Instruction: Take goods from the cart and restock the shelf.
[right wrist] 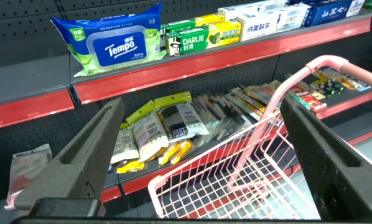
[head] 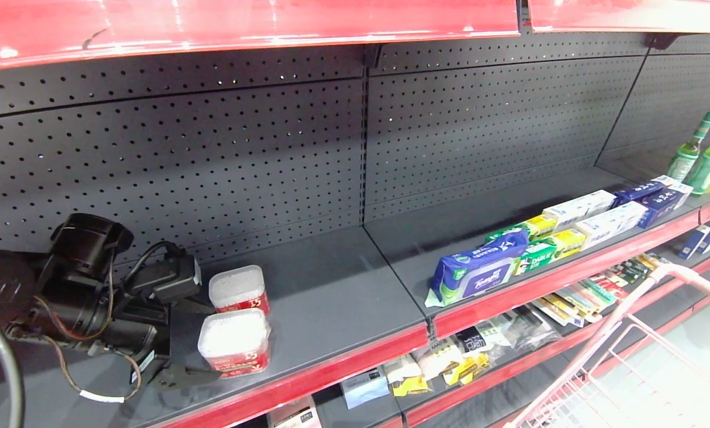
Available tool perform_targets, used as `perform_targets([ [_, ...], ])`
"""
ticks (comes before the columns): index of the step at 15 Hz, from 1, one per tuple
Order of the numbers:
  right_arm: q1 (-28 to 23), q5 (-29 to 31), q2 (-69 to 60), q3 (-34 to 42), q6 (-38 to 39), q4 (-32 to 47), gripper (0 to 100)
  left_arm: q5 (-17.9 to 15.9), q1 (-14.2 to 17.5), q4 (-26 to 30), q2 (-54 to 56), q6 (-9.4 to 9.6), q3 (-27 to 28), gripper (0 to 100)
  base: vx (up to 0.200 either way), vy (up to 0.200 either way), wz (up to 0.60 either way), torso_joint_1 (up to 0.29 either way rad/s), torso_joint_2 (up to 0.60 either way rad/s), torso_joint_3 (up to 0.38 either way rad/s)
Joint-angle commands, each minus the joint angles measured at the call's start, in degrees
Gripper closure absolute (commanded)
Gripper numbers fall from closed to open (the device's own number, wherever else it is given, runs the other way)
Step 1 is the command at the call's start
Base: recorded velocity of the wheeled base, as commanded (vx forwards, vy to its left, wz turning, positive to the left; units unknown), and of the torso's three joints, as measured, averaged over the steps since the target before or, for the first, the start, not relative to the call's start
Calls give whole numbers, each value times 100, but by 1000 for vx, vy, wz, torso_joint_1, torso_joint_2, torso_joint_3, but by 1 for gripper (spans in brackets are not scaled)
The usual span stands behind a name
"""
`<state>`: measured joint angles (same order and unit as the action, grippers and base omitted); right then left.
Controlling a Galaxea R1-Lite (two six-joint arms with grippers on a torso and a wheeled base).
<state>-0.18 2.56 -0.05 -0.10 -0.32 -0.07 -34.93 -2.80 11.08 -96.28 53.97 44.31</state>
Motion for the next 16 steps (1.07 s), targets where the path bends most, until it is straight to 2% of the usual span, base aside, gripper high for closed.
perform_targets([
  [1,1,-1,5,1,-3,-1,0,3,-1,-1,-49,0,-2,0,0,0,0,0,0,0],
  [8,1,-1,5,1,-3,-1,0,3,-18,78,-119,8,7,0,0,0,0,0,0,0],
  [11,1,-1,5,1,-3,-1,0,3,-18,307,-110,140,25,0,0,0,0,0,0,0],
  [16,1,-1,5,1,-3,-1,0,3,-10,307,-119,149,42,0,0,0,0,0,0,0],
])
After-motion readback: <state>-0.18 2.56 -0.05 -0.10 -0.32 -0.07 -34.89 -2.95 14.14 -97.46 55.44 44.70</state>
